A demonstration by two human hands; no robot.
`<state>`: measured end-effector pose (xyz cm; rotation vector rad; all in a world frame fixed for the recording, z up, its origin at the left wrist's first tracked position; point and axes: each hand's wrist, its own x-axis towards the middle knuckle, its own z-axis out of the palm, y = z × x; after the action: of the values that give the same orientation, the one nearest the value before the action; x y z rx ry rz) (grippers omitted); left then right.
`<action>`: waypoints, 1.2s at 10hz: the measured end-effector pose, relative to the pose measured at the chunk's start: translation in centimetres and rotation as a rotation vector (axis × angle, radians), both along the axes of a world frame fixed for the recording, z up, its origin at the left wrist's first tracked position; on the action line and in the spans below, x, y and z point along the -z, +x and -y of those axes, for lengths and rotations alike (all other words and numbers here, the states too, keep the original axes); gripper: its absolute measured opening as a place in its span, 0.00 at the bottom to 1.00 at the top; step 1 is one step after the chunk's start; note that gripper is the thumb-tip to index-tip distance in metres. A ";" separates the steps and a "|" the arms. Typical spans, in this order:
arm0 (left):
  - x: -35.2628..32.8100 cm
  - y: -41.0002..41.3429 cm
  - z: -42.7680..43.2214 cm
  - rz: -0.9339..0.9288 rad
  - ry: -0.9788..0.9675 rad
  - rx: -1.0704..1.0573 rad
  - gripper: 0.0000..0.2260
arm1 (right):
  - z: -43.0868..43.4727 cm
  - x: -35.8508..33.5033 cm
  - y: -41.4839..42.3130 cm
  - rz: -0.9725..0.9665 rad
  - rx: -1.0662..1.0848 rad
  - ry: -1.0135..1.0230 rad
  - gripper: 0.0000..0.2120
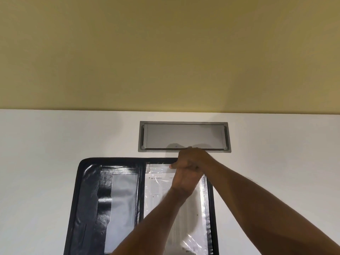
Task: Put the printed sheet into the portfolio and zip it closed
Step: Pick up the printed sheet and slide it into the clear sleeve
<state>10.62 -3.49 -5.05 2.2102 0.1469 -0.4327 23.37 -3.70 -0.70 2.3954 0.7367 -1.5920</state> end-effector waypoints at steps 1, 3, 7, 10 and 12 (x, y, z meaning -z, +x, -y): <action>-0.9 -2.0 -1.6 0.337 0.400 0.069 0.25 | 0.8 -0.1 0.4 -0.073 0.035 0.015 0.27; -0.4 -7.6 -6.2 0.316 0.334 -0.155 0.16 | 4.8 0.7 -0.2 0.179 -0.109 0.021 0.23; 0.7 -9.9 -12.3 0.051 0.501 0.011 0.22 | 10.2 1.4 -2.7 0.377 0.476 0.211 0.09; 1.4 -9.6 -11.0 0.118 0.579 0.048 0.26 | 12.6 2.4 -4.9 0.638 0.704 0.418 0.08; 2.2 -10.0 -8.9 0.113 0.481 0.130 0.24 | 11.3 1.8 -18.0 0.758 0.495 0.629 0.15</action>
<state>0.60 5.40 -7.27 2.7225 0.0483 -0.3698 5.33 -15.00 -2.53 3.4851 0.5451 -0.4070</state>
